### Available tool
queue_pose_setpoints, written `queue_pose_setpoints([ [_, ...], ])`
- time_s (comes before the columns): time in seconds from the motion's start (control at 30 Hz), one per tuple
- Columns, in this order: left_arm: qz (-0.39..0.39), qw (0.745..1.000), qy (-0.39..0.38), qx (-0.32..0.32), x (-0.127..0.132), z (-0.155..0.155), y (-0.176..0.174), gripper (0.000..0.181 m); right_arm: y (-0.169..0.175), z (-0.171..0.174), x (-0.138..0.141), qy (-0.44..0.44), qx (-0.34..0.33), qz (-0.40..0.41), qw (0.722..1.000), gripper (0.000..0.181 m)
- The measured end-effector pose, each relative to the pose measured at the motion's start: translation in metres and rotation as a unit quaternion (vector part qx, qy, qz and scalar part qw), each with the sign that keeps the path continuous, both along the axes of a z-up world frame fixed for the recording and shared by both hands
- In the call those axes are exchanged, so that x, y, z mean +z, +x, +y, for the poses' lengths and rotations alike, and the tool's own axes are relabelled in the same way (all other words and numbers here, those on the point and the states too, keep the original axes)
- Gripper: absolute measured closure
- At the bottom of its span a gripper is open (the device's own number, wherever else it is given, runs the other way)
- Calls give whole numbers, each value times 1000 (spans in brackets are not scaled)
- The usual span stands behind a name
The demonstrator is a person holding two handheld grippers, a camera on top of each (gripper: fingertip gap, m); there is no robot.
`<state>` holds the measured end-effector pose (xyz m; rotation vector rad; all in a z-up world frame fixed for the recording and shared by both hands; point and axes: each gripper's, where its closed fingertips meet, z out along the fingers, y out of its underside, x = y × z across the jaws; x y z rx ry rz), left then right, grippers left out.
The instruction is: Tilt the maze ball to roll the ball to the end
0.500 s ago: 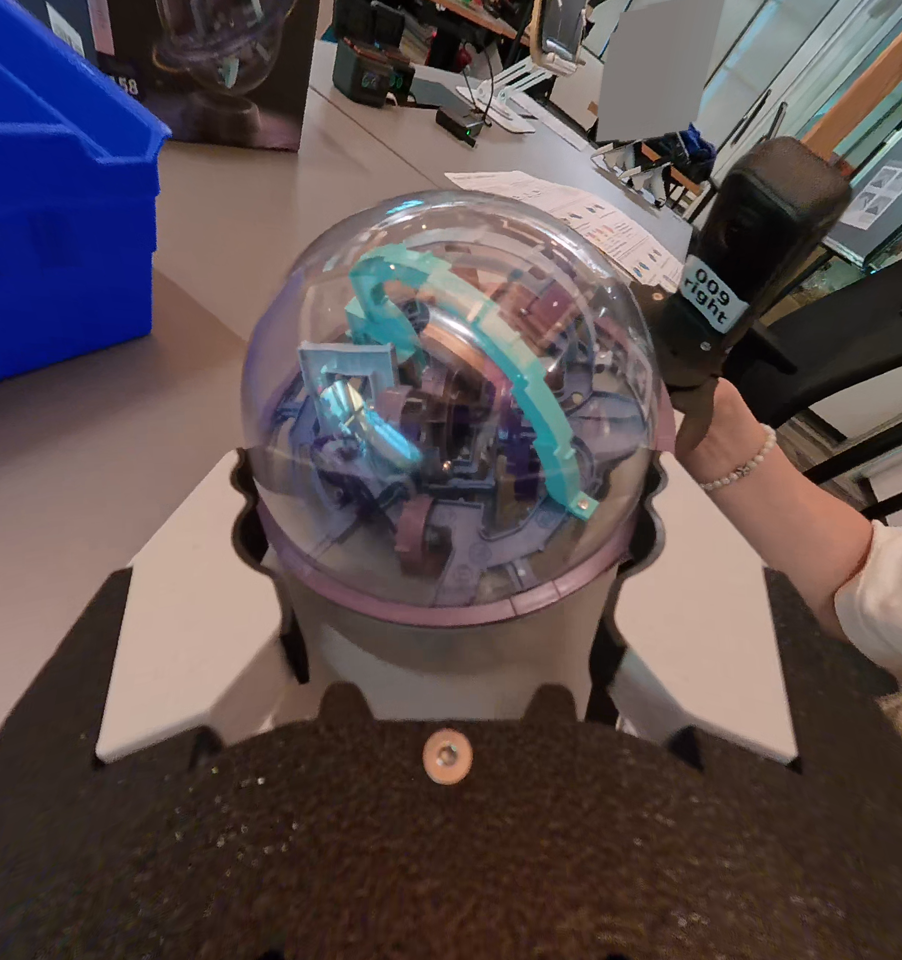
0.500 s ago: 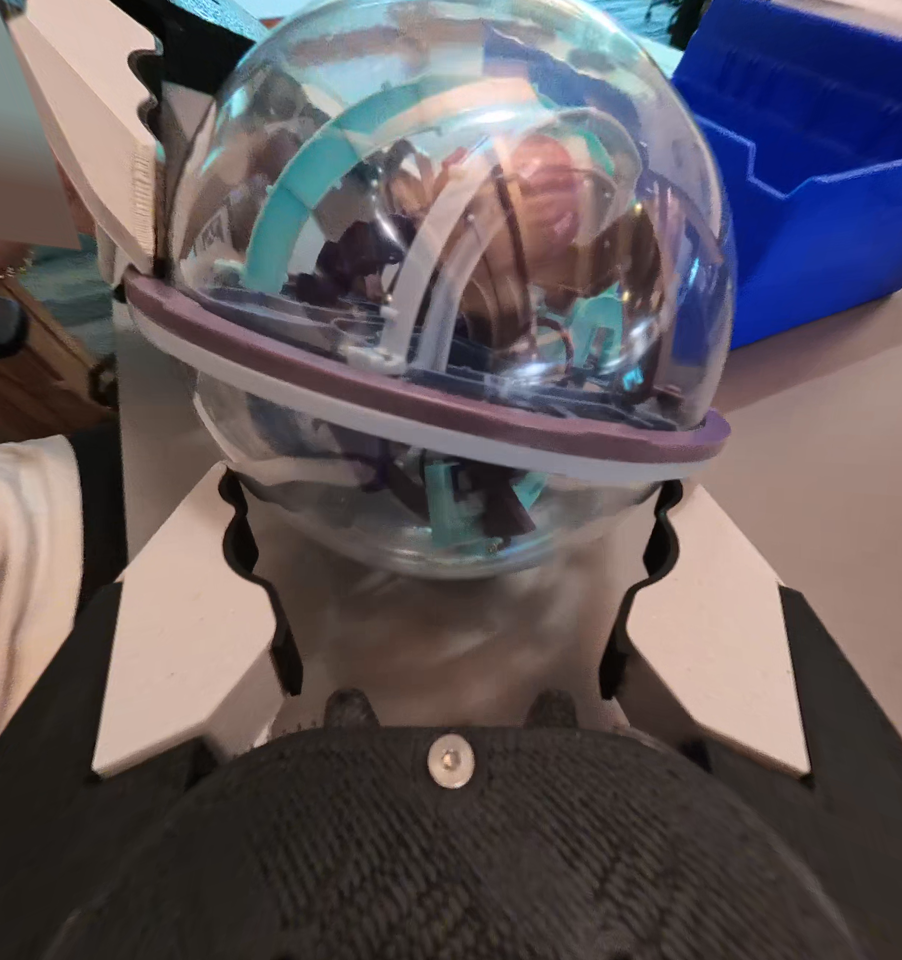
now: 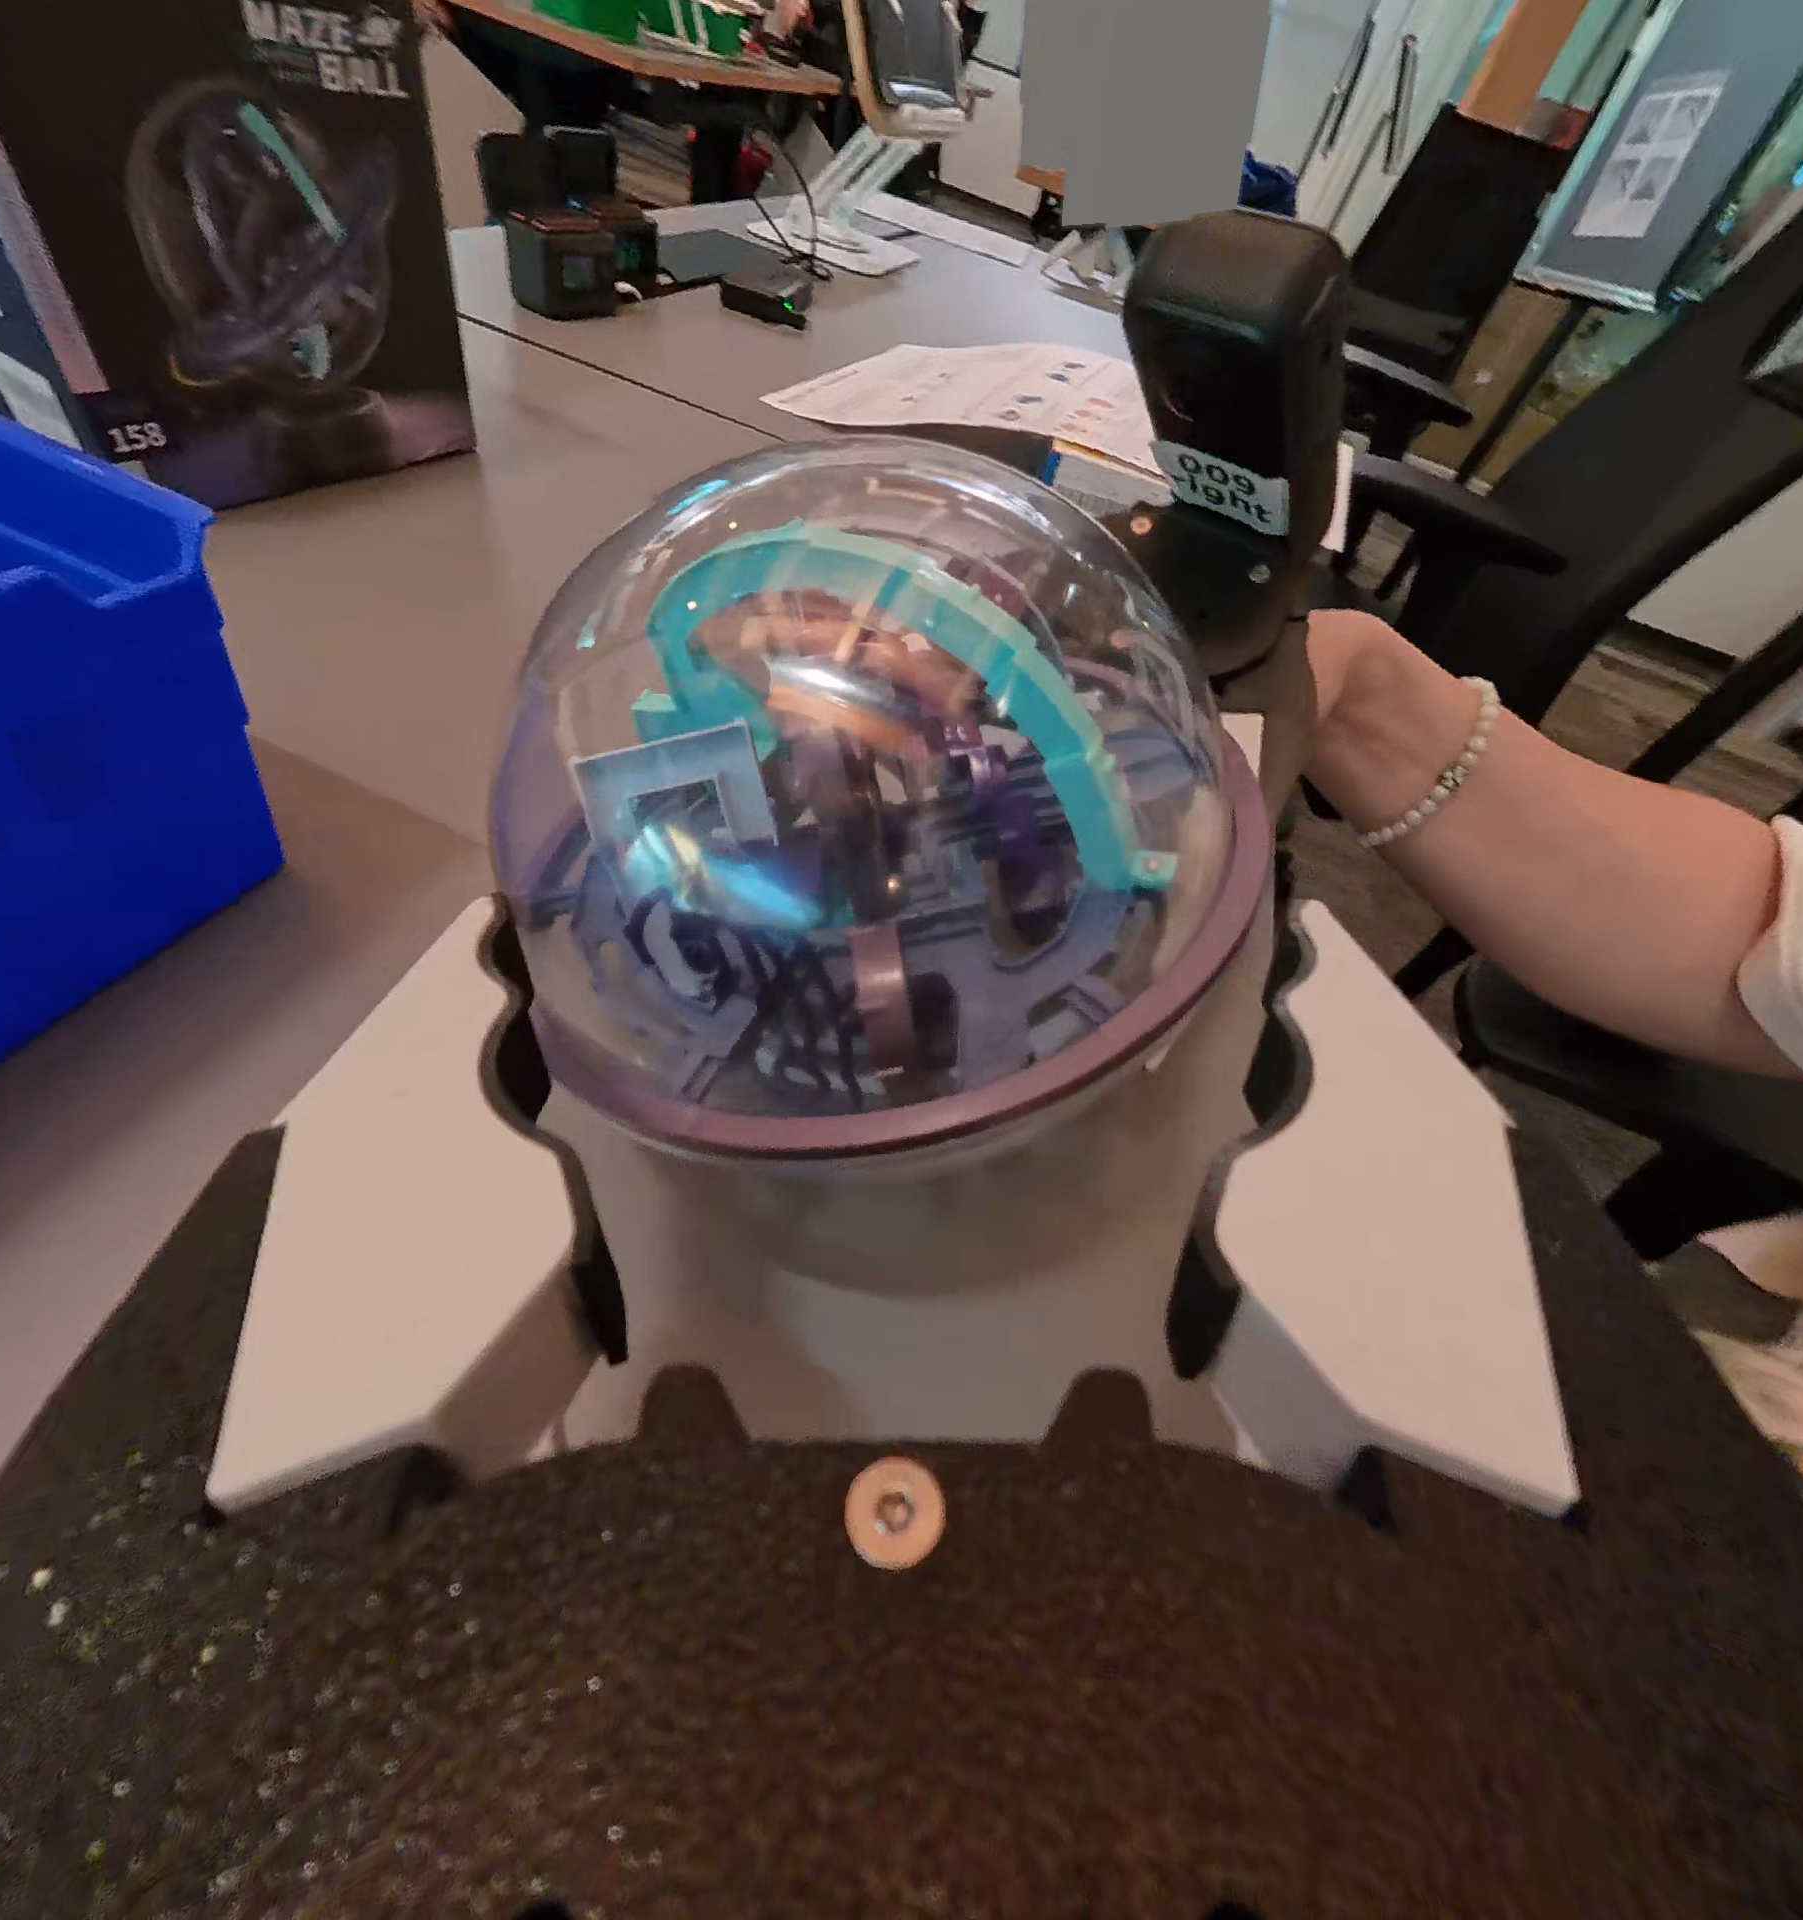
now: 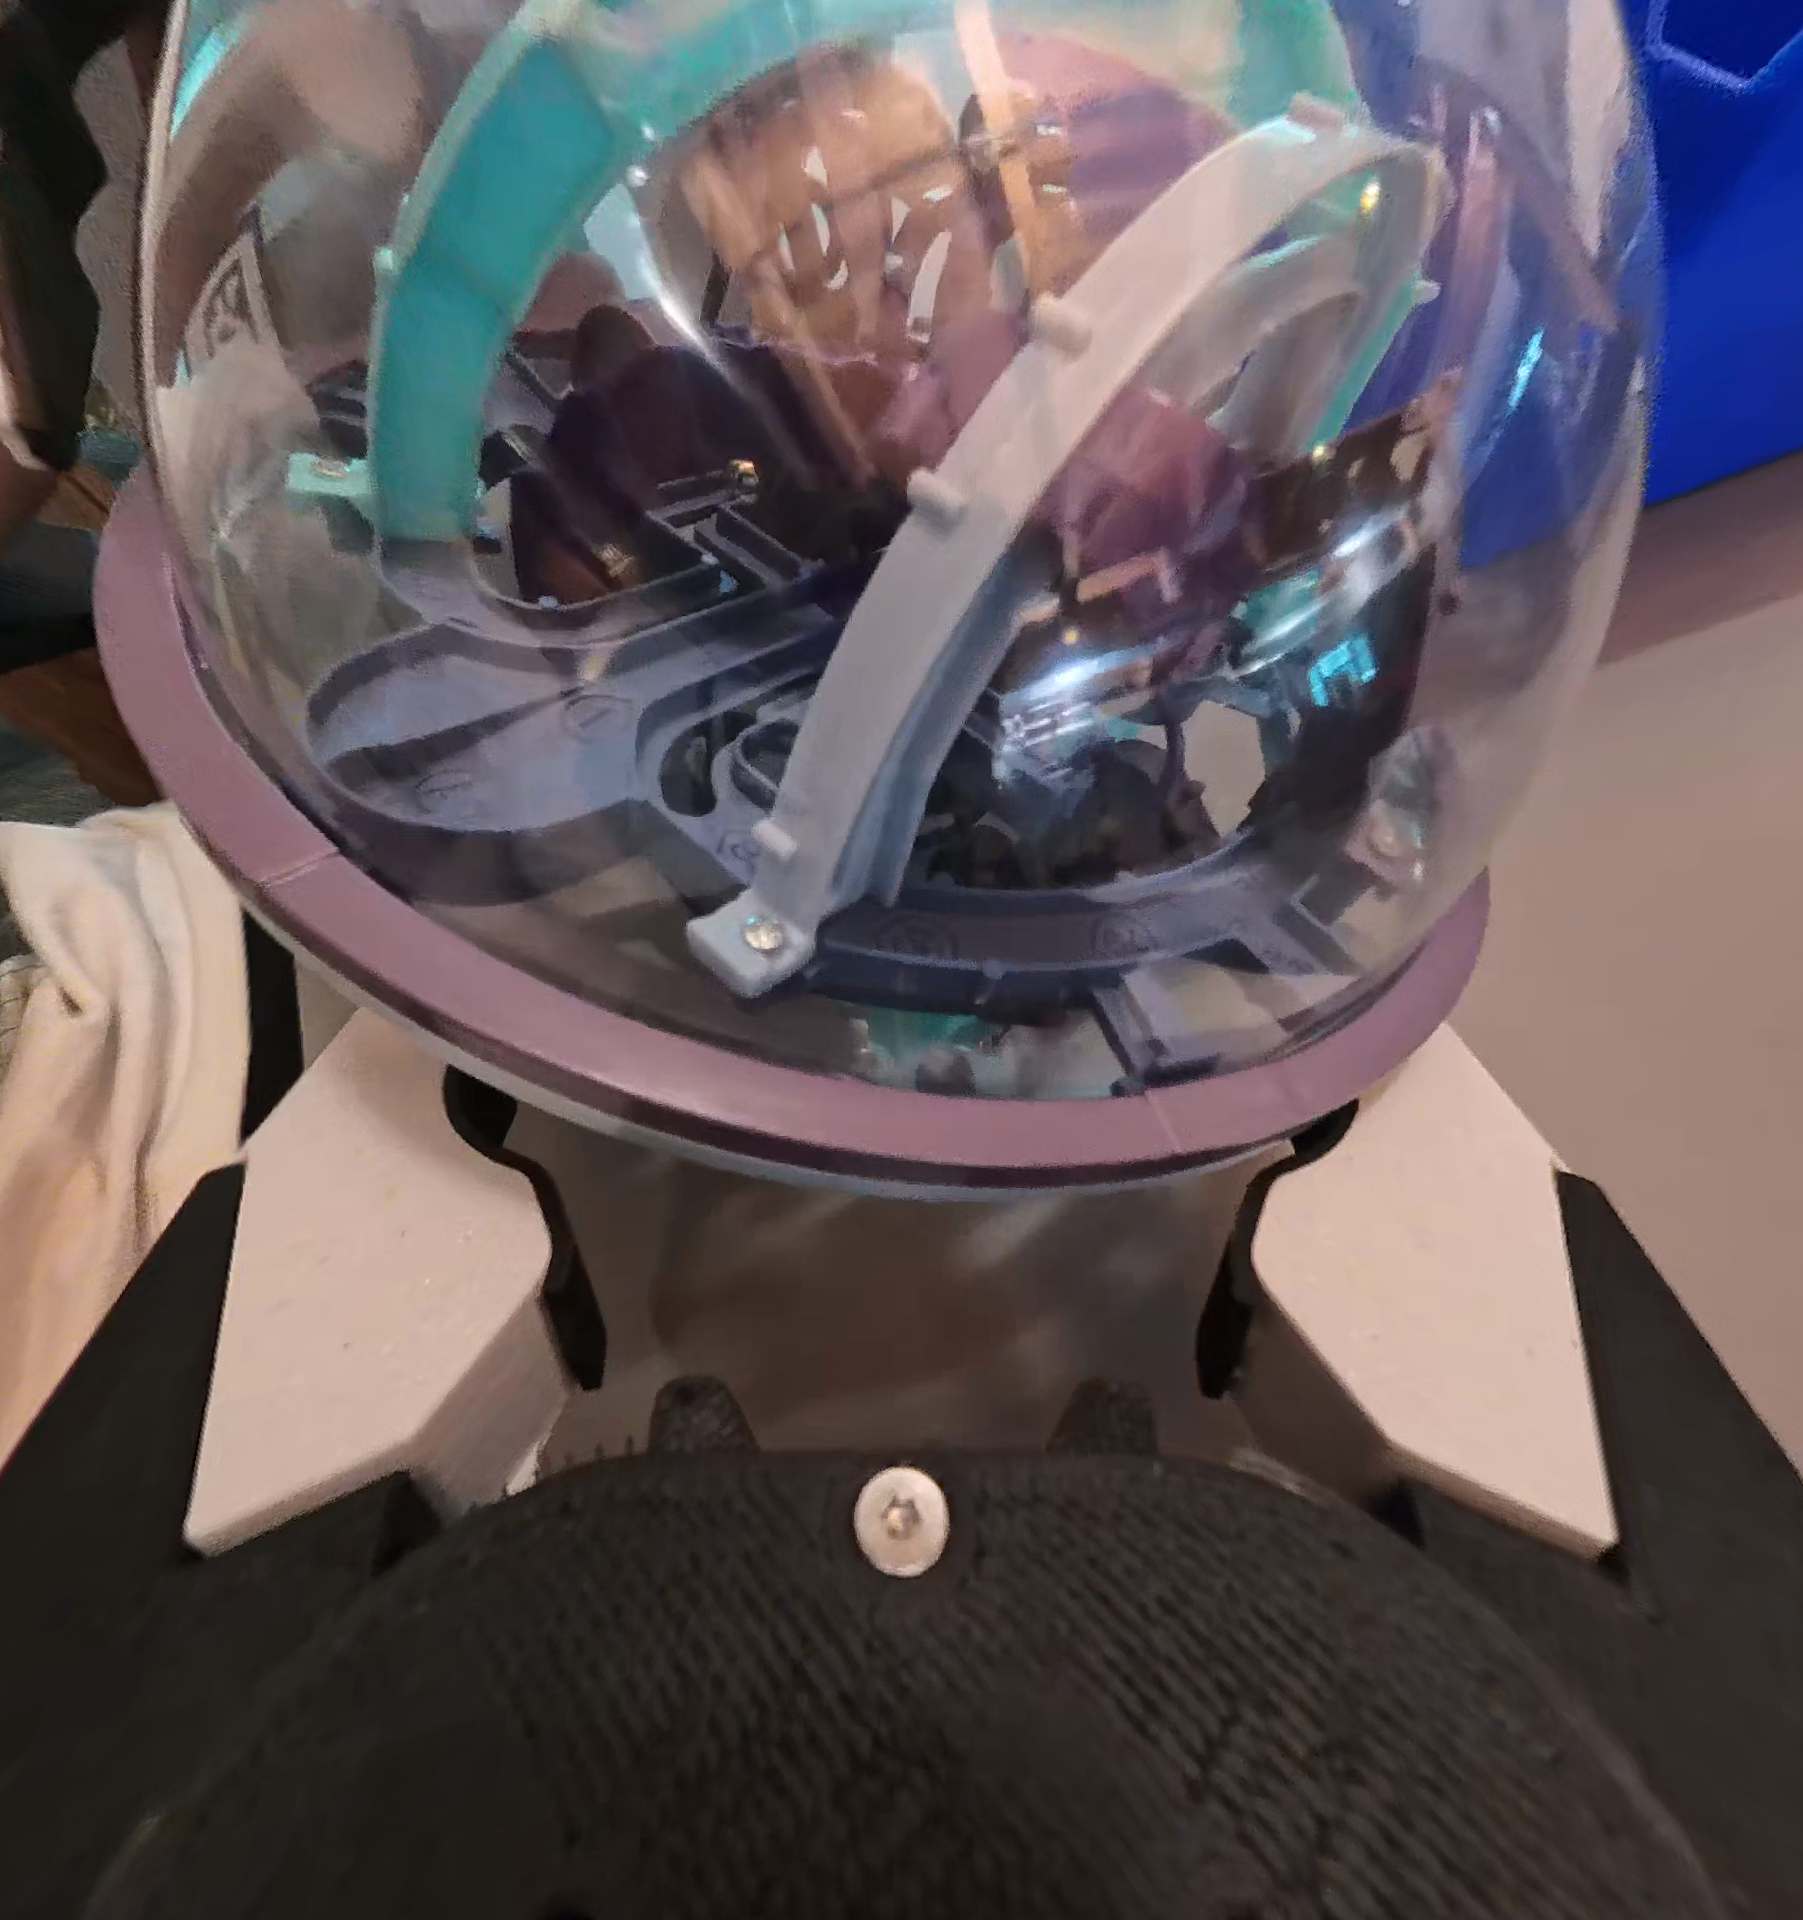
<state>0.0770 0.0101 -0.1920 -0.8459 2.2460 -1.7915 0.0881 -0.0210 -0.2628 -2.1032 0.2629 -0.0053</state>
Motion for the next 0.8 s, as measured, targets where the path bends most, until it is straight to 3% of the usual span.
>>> queue_pose_setpoints([
  [0.23, -75, 991, 72, -80, -9, 8, -4, 44, 0, -1, 2, 9, 8, 15, 1000, 34],
  [0.37, -166, 975, 97, -108, 8, 11, -1, 43, 1, 1, 11, 37, 9, 19, 999, 53],
  [0.43, -194, 965, 130, -123, 4, 12, 7, 41, 1, 3, 17, 57, 8, 24, 998, 59],
  [0.6, -168, 964, 161, -132, -5, 7, 18, 41, 7, 6, 16, 36, 0, -39, 999, 49],
  [0.7, -162, 966, 167, -114, -7, 3, 22, 41, 14, 2, 12, 9, -12, -86, 996, 46],
  [0.8, -125, 972, 181, -85, -12, 1, 26, 41, 19, 1, 18, 34, -19, -102, 994, 39],
])
